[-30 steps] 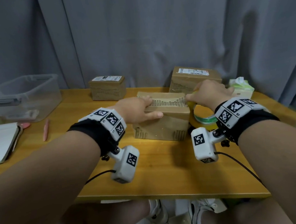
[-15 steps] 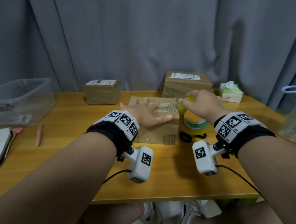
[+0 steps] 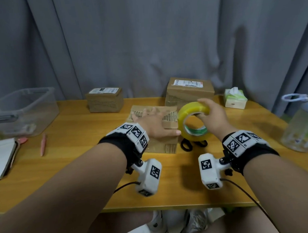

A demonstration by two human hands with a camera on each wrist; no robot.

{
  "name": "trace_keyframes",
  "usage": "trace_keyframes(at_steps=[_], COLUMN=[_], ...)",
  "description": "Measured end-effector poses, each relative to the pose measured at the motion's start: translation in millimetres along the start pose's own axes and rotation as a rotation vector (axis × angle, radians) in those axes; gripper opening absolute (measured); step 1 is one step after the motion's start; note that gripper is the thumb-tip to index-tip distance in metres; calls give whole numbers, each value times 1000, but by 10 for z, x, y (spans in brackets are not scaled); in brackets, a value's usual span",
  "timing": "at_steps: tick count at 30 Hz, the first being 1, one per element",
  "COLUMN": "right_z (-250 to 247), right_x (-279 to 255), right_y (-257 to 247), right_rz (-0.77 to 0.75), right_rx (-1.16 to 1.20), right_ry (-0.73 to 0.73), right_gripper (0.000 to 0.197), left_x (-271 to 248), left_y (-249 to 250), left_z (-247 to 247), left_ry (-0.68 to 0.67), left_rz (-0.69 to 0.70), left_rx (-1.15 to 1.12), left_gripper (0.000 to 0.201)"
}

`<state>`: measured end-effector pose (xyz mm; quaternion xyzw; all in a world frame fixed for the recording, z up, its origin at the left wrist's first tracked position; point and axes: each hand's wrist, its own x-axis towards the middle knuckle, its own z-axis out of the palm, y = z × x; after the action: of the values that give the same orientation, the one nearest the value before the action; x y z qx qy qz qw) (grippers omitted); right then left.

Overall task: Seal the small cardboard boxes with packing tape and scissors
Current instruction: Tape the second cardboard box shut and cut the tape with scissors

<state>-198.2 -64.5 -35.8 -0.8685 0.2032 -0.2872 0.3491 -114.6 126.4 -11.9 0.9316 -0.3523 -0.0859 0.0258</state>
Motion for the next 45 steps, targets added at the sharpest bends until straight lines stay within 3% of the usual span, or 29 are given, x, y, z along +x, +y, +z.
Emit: trace_keyframes(at_steps=[5, 8, 11, 15, 20, 24, 32, 35, 38, 41, 45], right_z=[-45, -110, -90, 130, 383, 488, 199, 182, 228, 239, 260], right_x=[206, 416, 616, 747, 866, 868, 862, 811, 739, 712, 674], right_y=[-392, -840, -1328, -1718, -1883, -1946, -1854, -1759, -1789, -1807, -1802], right_rz=[-122, -301, -489, -634, -727, -777, -935, -870, -850, -846, -835], right_rx=[122, 16, -160, -348, -285, -285, -855, -917, -910, -934, -927], right_ry=[164, 189, 100, -51, -206, -227, -222, -216, -203, -193, -169], right_gripper=[45, 44, 44, 42, 55, 56, 47, 45, 43, 43, 42], left_x=[1, 3, 41, 132, 150, 215, 189, 203, 178, 94, -33], left_y=[-212, -346, -481, -783, -1093, -1184, -1352, -1357, -1349, -1317, -1110], left_z=[-182, -286, -365, -379, -347, -350, -258, -275, -300, -389, -544], left_ry=[52, 66, 59, 69, 33, 69, 50, 102, 230, 432, 356], left_rz=[64, 79, 119, 63, 50, 0, 60, 103, 135, 181, 245], left_rx=[-401, -688, -945, -1006, -1092, -1058, -945, -887, -698, -447, -162], left_gripper=[108, 107, 96, 86, 75, 88, 43, 58, 68, 60, 49])
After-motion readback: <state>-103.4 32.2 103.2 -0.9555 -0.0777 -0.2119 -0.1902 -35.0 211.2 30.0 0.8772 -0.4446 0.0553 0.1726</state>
